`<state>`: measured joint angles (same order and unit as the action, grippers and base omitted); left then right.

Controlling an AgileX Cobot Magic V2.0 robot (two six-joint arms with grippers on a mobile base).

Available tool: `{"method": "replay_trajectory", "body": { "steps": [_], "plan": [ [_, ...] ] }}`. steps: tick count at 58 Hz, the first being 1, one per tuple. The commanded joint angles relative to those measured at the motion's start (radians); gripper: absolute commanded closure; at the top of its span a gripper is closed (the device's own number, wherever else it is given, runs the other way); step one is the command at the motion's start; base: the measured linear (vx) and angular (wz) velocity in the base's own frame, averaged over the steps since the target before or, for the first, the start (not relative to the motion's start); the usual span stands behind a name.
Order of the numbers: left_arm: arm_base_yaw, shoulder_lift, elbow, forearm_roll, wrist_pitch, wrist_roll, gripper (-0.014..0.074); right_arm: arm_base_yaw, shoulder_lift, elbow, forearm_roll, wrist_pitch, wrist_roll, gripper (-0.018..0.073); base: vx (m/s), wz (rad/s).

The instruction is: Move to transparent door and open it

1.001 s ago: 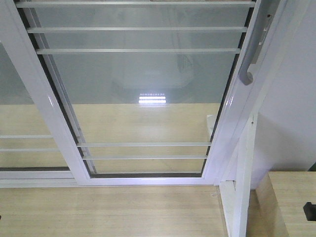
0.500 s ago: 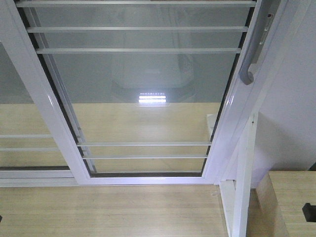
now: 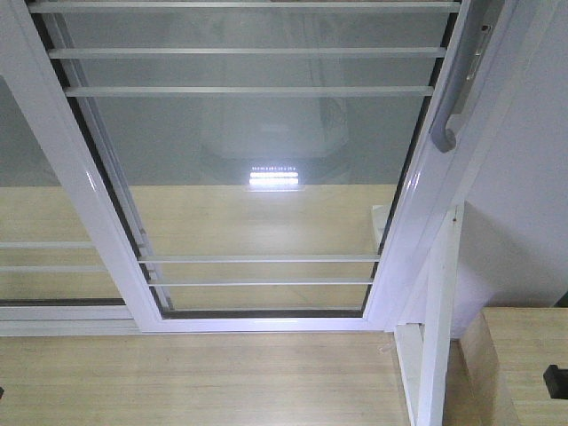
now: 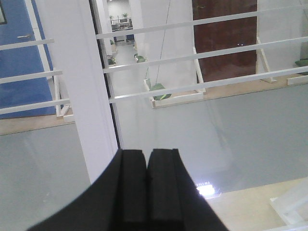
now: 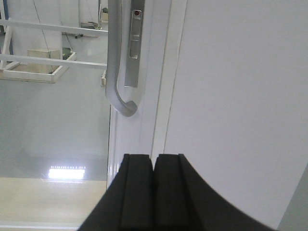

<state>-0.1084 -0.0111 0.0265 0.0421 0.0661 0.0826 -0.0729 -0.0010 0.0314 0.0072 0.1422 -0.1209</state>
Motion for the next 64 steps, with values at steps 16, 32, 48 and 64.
{"method": "replay_trajectory", "body": {
  "steps": [16,32,48,64],
  "plan": [
    [-0.003,0.008,0.029,-0.010,-0.179,-0.011,0.0602,-0.004,0.019,0.011,-0.007,-0.185,-0.008,0.0567,0.00,0.00],
    [-0.003,0.008,-0.015,-0.063,-0.207,-0.039,0.0602,-0.004,0.019,-0.104,0.016,-0.097,0.040,0.0563,0.00,0.00],
    [-0.003,0.154,-0.265,-0.087,-0.090,-0.037,0.0602,-0.004,0.192,-0.424,0.018,0.112,-0.100,0.0561,0.00,0.00],
    [-0.003,0.514,-0.403,-0.013,-0.200,-0.030,0.0602,-0.004,0.550,-0.540,0.022,0.006,-0.174,0.0561,0.00,0.00]
  ]
}}
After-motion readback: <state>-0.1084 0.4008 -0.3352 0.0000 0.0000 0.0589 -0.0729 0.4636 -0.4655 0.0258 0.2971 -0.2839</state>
